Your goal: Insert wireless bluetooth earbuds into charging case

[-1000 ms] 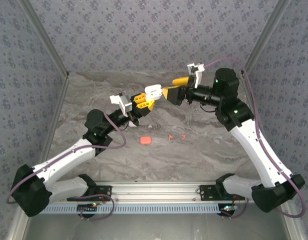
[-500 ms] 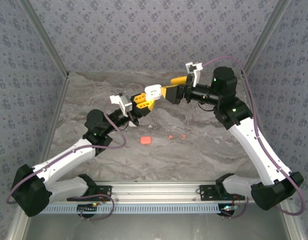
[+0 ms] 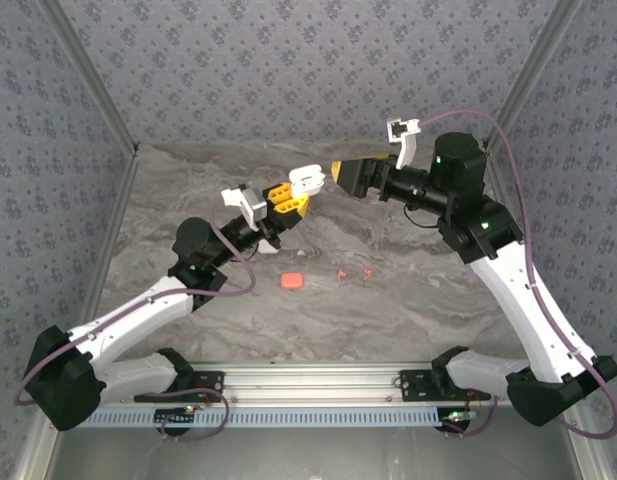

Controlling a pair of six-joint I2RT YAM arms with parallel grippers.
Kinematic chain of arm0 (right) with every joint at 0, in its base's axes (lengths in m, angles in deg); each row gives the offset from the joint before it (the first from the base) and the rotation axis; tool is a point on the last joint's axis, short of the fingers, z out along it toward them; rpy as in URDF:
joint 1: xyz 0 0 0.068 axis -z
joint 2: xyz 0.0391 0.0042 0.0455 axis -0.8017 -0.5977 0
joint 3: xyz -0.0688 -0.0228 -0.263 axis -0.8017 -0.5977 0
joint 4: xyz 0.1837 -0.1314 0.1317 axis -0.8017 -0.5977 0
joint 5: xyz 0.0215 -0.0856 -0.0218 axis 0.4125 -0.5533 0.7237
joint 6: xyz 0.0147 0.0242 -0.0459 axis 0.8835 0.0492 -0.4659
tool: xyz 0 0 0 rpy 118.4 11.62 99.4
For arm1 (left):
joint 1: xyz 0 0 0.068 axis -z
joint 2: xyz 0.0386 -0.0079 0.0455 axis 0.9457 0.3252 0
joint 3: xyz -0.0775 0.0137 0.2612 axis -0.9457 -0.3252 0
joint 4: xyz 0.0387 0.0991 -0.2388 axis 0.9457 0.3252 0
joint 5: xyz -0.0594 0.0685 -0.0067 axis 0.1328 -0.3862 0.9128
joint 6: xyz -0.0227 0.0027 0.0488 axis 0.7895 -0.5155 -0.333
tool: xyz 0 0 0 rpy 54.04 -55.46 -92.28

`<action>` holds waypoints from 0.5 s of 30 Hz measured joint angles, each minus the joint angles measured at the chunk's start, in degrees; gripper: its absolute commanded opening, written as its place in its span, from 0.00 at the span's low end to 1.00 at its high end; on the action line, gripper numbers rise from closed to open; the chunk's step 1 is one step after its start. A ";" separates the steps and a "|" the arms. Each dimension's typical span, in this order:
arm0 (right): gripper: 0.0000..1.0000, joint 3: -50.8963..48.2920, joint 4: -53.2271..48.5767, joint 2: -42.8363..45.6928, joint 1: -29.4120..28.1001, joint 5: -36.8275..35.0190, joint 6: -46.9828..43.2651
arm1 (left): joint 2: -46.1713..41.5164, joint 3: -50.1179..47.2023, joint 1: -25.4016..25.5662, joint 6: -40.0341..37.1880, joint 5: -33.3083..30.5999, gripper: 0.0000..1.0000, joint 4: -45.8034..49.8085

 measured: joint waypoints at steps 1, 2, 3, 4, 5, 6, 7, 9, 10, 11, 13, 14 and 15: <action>0.84 1.07 -1.70 -0.11 -0.87 -0.72 0.31 | 0.31 0.00 0.00 -0.04 -0.17 0.00 0.00; 0.83 1.97 -2.99 -0.28 -1.62 -1.57 0.39 | 0.52 0.00 0.00 -0.07 -0.28 0.00 0.02; 0.81 3.10 -4.50 -0.59 -2.51 -2.43 0.48 | 0.74 0.00 0.00 -0.07 -0.42 0.00 0.00; 0.80 4.11 -5.86 -0.94 -3.48 -3.39 0.55 | 0.87 0.00 0.00 -0.07 -0.44 0.00 -0.02; 0.79 4.81 -6.82 -1.27 -4.11 -4.13 0.50 | 0.98 0.00 0.00 -0.04 -0.44 0.00 0.00; 0.77 5.55 -8.02 -1.70 -4.87 -4.98 0.48 | 1.11 -0.02 0.00 -0.04 -0.44 0.00 -0.11; 0.75 6.05 -8.92 -2.10 -5.49 -5.73 0.39 | 1.18 0.00 0.00 -0.04 -0.44 0.00 -0.17; 0.72 6.69 -10.38 -2.91 -6.27 -7.08 0.31 | 1.22 -0.02 0.00 -0.04 -0.46 0.00 -0.17; 0.71 6.84 -10.91 -3.26 -6.49 -7.54 0.28 | 1.22 -0.02 0.00 -0.04 -0.46 0.00 -0.20; 0.69 7.04 -11.43 -3.72 -6.73 -7.96 0.26 | 1.22 -0.02 0.00 -0.04 -0.46 0.00 -0.22; 0.65 7.45 -12.07 -4.74 -7.10 -8.72 0.13 | 1.22 -0.02 0.00 -0.04 -0.46 0.00 -0.22; 0.64 7.67 -12.31 -5.29 -7.30 -9.09 0.11 | 1.22 -0.02 0.00 -0.04 -0.46 0.00 -0.22; 0.63 7.82 -12.46 -5.73 -7.45 -9.33 0.09 | 1.22 -0.02 0.00 -0.04 -0.46 0.00 -0.22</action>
